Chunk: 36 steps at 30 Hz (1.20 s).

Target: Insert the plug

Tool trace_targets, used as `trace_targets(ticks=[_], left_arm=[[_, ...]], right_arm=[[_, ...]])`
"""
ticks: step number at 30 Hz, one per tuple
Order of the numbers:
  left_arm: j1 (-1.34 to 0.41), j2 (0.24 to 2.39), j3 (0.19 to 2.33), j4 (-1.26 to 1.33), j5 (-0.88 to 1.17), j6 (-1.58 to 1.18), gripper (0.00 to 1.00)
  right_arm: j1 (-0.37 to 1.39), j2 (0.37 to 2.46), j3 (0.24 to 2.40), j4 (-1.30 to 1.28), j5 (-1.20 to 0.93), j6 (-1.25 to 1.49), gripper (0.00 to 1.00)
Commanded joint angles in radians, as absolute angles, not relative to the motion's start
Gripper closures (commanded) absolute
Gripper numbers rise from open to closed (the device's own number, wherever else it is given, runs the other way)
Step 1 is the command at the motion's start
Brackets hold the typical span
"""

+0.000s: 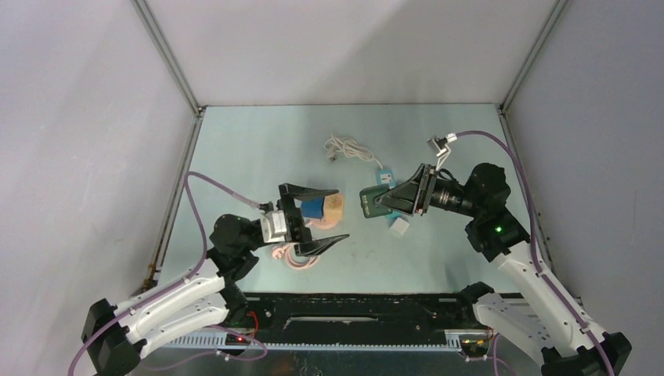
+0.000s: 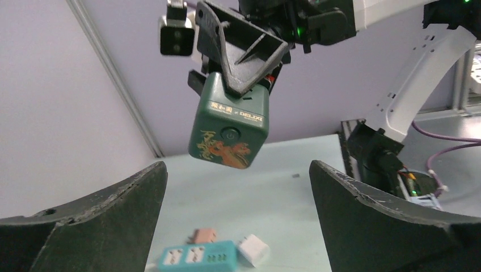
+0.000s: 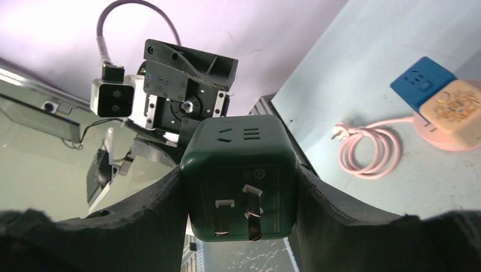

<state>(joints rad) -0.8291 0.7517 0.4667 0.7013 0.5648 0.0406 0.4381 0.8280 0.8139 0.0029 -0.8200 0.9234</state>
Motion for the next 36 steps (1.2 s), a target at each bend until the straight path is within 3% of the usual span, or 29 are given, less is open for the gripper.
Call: trace_targets(ticks=[1,20,31,36], left_arm=[[-0.839,0.781,0.458,0.907,0.599,0.166,0.02],[-0.925,1.01,0.622,0.993,0.591,0.288,0.0],[-0.942,1.085,0.693,0.983,0.626,0.293,0.25],[-0.948,1.109,0.708,0.975,0.596,0.291,0.18]], right_arm=[[0.46,0.817,0.825,0.164,-0.855,1.014,0.76],[0.5,0.842,0.824,0.207,-0.847,1.038,0.75],[0.505,0.837,0.825,0.19,-0.841,1.034,0.75],[0.506,0.828,0.825,0.189,-0.836,1.034,0.75]])
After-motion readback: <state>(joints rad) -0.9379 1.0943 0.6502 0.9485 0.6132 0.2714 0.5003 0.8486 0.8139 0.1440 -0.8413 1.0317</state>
